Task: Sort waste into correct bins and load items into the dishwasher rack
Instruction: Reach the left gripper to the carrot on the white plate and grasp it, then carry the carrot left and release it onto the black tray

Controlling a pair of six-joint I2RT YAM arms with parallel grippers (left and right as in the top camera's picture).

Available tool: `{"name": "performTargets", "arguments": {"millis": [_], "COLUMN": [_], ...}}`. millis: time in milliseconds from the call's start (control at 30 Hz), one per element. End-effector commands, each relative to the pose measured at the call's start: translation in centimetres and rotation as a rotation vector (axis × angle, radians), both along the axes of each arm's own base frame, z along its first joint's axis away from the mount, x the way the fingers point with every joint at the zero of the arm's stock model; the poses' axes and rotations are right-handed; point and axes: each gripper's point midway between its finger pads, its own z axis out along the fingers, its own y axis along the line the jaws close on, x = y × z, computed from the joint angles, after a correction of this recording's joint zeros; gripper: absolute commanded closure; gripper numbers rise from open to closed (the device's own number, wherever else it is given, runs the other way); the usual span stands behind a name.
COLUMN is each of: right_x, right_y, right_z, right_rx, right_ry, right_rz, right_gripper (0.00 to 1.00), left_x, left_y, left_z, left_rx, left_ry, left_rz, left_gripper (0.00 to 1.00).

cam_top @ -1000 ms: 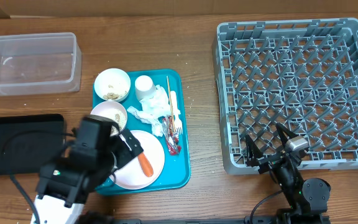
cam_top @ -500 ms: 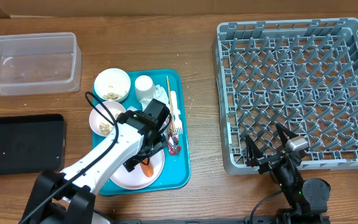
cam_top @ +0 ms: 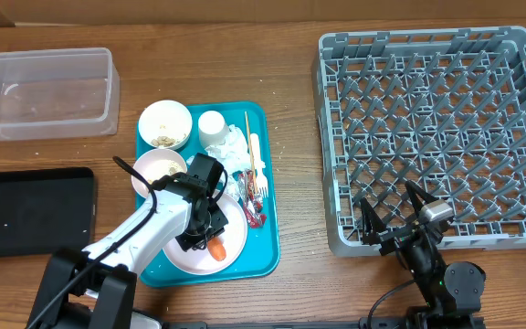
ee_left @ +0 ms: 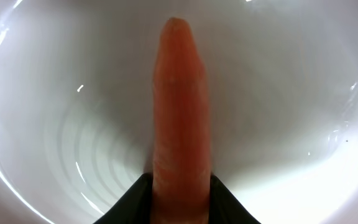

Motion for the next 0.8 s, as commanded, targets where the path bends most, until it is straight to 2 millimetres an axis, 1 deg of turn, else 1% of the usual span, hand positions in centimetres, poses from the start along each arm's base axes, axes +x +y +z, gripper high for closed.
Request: {"name": "performTargets", "arguments": {"millis": [0, 133, 167, 200, 233, 267, 300, 333, 367, 400, 433, 467, 533, 567, 600, 667, 733, 767], "right_x": [0.0, 0.0, 0.0, 0.0, 0.0, 0.0, 0.0, 0.0, 0.0, 0.0, 0.0, 0.0, 0.0, 0.0, 0.0, 0.0, 0.0, 0.0], "right_y": [0.0, 0.0, 0.0, 0.0, 0.0, 0.0, 0.0, 0.0, 0.0, 0.0, 0.0, 0.0, 0.0, 0.0, 0.0, 0.0, 0.0, 0.0], "right_z": [-0.2, -0.2, -0.2, -0.2, -0.2, -0.2, -0.2, -0.2, -0.2, -0.2, -0.2, -0.2, -0.2, -0.2, -0.2, -0.2, -0.2, -0.2], "right_rx": [0.003, 0.003, 0.003, 0.003, 0.003, 0.003, 0.003, 0.003, 0.003, 0.003, 0.003, 0.003, 0.003, 0.003, 0.003, 0.003, 0.003, 0.003], "right_ry": [-0.001, -0.001, -0.001, -0.001, -0.002, -0.001, -0.002, -0.001, -0.001, -0.002, -0.001, -0.001, -0.001, -0.002, -0.001, -0.002, -0.002, -0.001], "right_rz": [-0.003, -0.003, -0.003, -0.003, -0.003, -0.003, -0.003, -0.003, -0.003, -0.003, -0.003, -0.003, -0.003, -0.003, -0.003, -0.003, -0.003, -0.003], "right_gripper": [0.0, 0.0, 0.0, 0.0, 0.0, 0.0, 0.0, 0.0, 0.0, 0.0, 0.0, 0.0, 0.0, 0.0, 0.0, 0.0, 0.0, 0.0], "left_x": [-1.9, -1.0, -0.7, -0.3, 0.4, 0.8, 1.6, 2.2, 2.6, 3.2, 3.4, 3.7, 4.0, 4.0, 3.9, 2.9, 1.4, 0.8], "left_y": [0.5, 0.2, 0.1, 0.0, -0.2, -0.2, -0.1, 0.3, 0.7, 2.1, 3.1, 5.3, 9.8, 13.2, 18.1, 23.5, 27.6, 29.0], "left_z": [-1.1, 1.1, 2.0, 3.2, 4.9, 5.8, 7.5, 8.8, 9.5, 10.7, 11.3, 12.1, 13.1, 13.4, 13.4, 13.5, 13.3, 13.1], "left_rx": [0.018, 0.028, 0.032, 0.034, 0.03, 0.025, 0.021, 0.019, 0.017, 0.026, 0.037, 0.054, 0.066, 0.071, 0.083, 0.105, 0.143, 0.152], "left_ry": [0.085, 0.096, 0.096, 0.095, 0.086, 0.077, 0.056, 0.037, 0.023, 0.004, 0.0, -0.004, -0.02, -0.043, -0.075, -0.123, -0.139, -0.148], "left_rz": [-0.011, -0.012, -0.012, -0.012, -0.023, -0.033, -0.038, -0.036, -0.032, -0.008, 0.018, 0.072, 0.19, 0.287, 0.423, 0.583, 0.703, 0.753], "left_gripper": [0.96, 0.96, 0.96, 0.96, 0.96, 0.96, 0.96, 0.96, 0.96, 0.96, 0.96, 0.96, 0.96, 0.96, 0.96, 0.94, 0.92, 0.92]}}
